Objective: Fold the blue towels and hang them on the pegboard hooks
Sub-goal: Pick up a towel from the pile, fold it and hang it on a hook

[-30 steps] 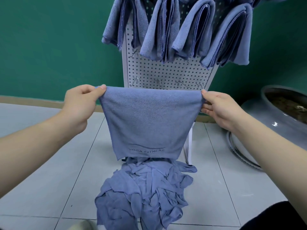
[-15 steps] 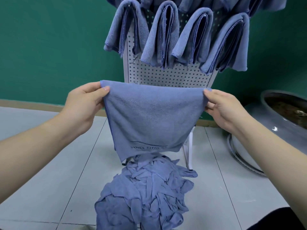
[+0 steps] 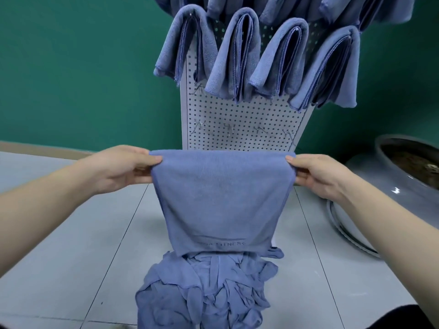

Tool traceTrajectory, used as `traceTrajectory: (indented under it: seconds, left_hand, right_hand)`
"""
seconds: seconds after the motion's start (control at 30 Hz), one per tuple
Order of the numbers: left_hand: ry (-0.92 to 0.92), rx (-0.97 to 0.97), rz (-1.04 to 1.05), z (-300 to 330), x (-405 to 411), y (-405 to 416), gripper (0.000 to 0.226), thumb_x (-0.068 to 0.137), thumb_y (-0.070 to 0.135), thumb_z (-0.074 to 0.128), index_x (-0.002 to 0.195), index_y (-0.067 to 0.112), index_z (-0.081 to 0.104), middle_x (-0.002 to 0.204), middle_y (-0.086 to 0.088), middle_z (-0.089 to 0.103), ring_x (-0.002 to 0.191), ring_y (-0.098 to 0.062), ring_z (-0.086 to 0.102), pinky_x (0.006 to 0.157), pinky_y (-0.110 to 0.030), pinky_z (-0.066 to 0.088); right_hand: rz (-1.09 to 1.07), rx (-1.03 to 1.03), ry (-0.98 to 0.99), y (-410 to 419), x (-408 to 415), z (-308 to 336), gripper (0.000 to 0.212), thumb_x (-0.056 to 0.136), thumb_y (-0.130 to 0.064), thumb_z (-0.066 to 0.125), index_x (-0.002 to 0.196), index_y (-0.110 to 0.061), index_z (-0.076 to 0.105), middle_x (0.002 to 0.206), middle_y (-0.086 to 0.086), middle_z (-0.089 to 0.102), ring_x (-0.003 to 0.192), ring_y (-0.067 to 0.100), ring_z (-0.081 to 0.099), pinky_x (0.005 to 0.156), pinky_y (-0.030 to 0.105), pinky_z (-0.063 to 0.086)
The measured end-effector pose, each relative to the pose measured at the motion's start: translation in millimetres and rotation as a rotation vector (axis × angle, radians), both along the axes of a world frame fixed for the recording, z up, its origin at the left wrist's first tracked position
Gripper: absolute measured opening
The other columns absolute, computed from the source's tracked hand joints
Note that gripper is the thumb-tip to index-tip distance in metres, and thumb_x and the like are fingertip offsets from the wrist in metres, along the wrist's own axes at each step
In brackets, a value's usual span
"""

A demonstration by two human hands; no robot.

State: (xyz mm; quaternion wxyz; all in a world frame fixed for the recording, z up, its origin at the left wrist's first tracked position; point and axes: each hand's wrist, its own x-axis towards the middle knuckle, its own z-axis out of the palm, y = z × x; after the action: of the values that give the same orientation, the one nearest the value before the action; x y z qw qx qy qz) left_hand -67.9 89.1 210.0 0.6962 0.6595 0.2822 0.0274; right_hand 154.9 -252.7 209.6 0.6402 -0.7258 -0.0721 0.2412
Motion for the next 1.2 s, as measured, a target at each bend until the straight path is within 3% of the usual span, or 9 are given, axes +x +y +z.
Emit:
traceTrajectory:
  seconds: [0.1, 0.2, 0.3, 0.43, 0.63, 0.77, 0.87, 1.03, 1.2]
  left_hand:
    - [0.05, 0.034, 0.074, -6.9, 0.6, -2.4, 0.01, 0.102, 0.009, 0.061, 0.098, 0.0, 0.064, 0.112, -0.024, 0.072, 0.087, -0.025, 0.073, 0.077, -0.03, 0.064]
    - [0.066, 0.198, 0.17, -5.6, 4.1, -14.4, 0.012, 0.101, 0.009, 0.064, 0.094, -0.001, 0.065, 0.086, -0.019, 0.073, 0.06, -0.019, 0.072, 0.062, -0.026, 0.064]
    - [0.003, 0.303, 0.237, 1.9, 10.5, -32.5, 0.014, 0.097, 0.008, 0.067, 0.097, -0.006, 0.067, 0.075, -0.017, 0.07, 0.048, -0.015, 0.068, 0.055, -0.025, 0.062]
    - [-0.113, 0.351, 0.228, 9.1, 14.3, -59.6, 0.021, 0.093, 0.01, 0.072, 0.089, -0.01, 0.067, 0.075, -0.017, 0.068, 0.049, -0.014, 0.065, 0.054, -0.025, 0.06]
    - [-0.208, 0.436, 0.167, 11.2, 9.8, -100.6, 0.021, 0.088, 0.018, 0.08, 0.079, -0.001, 0.075, 0.08, -0.02, 0.075, 0.065, -0.023, 0.07, 0.072, -0.045, 0.066]
    - [-0.221, 0.467, 0.073, 7.9, 6.2, -118.0, 0.016, 0.092, 0.014, 0.076, 0.081, 0.002, 0.076, 0.077, -0.016, 0.076, 0.076, -0.031, 0.077, 0.072, -0.044, 0.065]
    - [-0.249, 0.609, 0.018, 2.9, 4.1, -116.8, 0.015, 0.093, 0.019, 0.074, 0.081, 0.014, 0.079, 0.071, -0.007, 0.076, 0.074, -0.032, 0.076, 0.076, -0.049, 0.063]
    - [-0.295, 0.641, -0.056, 1.3, 2.1, -118.4, 0.021, 0.1, 0.015, 0.062, 0.09, 0.014, 0.08, 0.078, -0.005, 0.078, 0.077, -0.023, 0.076, 0.079, -0.046, 0.063]
    - [-0.365, 0.603, -0.117, 5.2, -1.1, -122.1, 0.028, 0.104, 0.004, 0.051, 0.1, 0.015, 0.077, 0.088, 0.0, 0.079, 0.083, -0.009, 0.075, 0.08, -0.026, 0.062]
  right_hand:
    - [-0.008, -0.066, 0.058, 5.1, -6.8, -5.3, 0.019, 0.097, -0.007, 0.066, 0.114, 0.002, 0.069, 0.098, 0.01, 0.074, 0.077, 0.02, 0.071, 0.067, 0.028, 0.063]
    - [-0.043, -0.099, 0.081, 19.8, -20.3, -9.0, 0.021, 0.099, -0.006, 0.064, 0.117, 0.005, 0.068, 0.103, 0.016, 0.073, 0.078, 0.025, 0.071, 0.063, 0.031, 0.063]
    - [-0.064, -0.08, 0.074, 39.4, -40.5, -7.6, 0.014, 0.1, -0.004, 0.062, 0.108, 0.005, 0.069, 0.105, 0.02, 0.074, 0.087, 0.031, 0.071, 0.086, 0.043, 0.062]
    - [-0.053, 0.012, 0.058, 62.4, -72.3, -0.6, 0.011, 0.1, -0.004, 0.062, 0.102, 0.004, 0.069, 0.098, 0.019, 0.073, 0.087, 0.03, 0.071, 0.079, 0.04, 0.063]
    - [0.039, 0.097, -0.019, 82.3, -118.1, 0.4, 0.021, 0.099, -0.007, 0.065, 0.078, -0.008, 0.066, 0.091, 0.02, 0.071, 0.084, 0.028, 0.069, 0.064, 0.033, 0.061]
    - [0.124, 0.122, -0.124, 88.3, -137.6, -2.7, 0.017, 0.099, -0.007, 0.065, 0.088, 0.002, 0.074, 0.095, 0.028, 0.074, 0.083, 0.032, 0.075, 0.08, 0.041, 0.064]
    - [0.133, 0.133, -0.153, 88.1, -141.3, -5.1, 0.02, 0.101, -0.004, 0.062, 0.094, 0.011, 0.073, 0.093, 0.027, 0.075, 0.079, 0.028, 0.073, 0.08, 0.038, 0.065]
    - [0.136, 0.106, -0.247, 83.8, -143.4, -4.8, 0.02, 0.101, -0.007, 0.062, 0.094, -0.002, 0.08, 0.093, 0.022, 0.077, 0.086, 0.03, 0.072, 0.092, 0.054, 0.059]
    - [0.101, 0.092, -0.308, 79.7, -142.8, 0.5, 0.021, 0.101, -0.012, 0.063, 0.096, -0.015, 0.083, 0.092, 0.006, 0.081, 0.101, 0.033, 0.074, 0.096, 0.055, 0.057]
